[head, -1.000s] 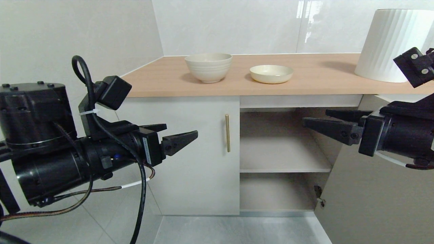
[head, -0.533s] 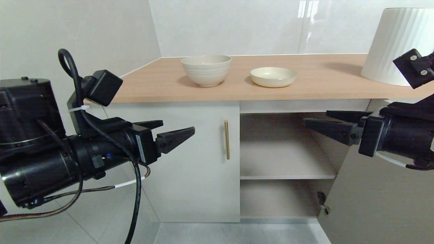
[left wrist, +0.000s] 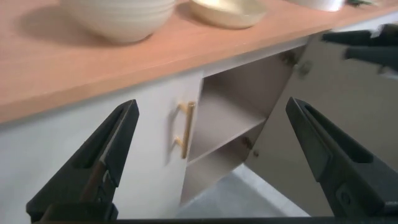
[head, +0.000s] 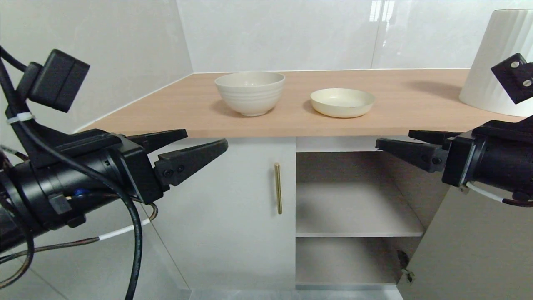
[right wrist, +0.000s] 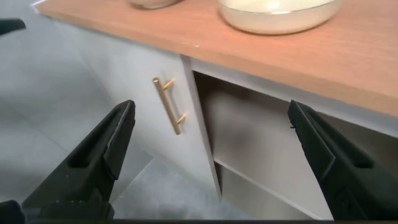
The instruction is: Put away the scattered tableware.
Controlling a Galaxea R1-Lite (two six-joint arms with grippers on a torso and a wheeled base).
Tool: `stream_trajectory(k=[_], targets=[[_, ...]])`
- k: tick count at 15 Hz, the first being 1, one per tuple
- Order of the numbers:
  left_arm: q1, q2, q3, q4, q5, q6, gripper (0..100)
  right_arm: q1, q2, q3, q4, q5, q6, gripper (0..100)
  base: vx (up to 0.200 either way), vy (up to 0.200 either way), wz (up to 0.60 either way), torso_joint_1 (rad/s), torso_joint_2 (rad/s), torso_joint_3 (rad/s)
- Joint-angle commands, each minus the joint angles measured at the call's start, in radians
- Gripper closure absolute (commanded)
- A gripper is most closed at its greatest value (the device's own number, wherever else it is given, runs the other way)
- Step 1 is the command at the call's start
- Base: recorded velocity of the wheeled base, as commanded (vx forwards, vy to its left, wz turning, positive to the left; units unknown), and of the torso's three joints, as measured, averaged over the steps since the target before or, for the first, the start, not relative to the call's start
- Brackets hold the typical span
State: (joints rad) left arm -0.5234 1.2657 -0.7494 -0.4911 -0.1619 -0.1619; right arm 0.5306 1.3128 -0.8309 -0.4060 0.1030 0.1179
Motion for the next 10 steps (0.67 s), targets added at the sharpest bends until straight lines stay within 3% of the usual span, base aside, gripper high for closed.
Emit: stream_trajectory(k=[1, 6, 10], targets=[[-0.001, -0.012, -0.001, 0.000, 0.001, -0.001, 0, 0.000, -0.003, -0.007, -0.001, -0.005, 0.000, 0, 0.000, 0.000, 0.00, 0.000, 0.00, 0.000], [-0.001, -0.011, -0.001, 0.000, 0.001, -0.001, 0, 0.000, -0.018, -0.007, -0.001, -0.028, -0.001, 0, 0.000, 0.000, 0.00, 0.000, 0.00, 0.000], [-0.001, -0.005, -0.001, 0.000, 0.001, -0.001, 0, 0.000, -0.021, -0.007, 0.001, -0.028, -0.001, 0, 0.000, 0.000, 0.00, 0.024, -0.23, -0.293]])
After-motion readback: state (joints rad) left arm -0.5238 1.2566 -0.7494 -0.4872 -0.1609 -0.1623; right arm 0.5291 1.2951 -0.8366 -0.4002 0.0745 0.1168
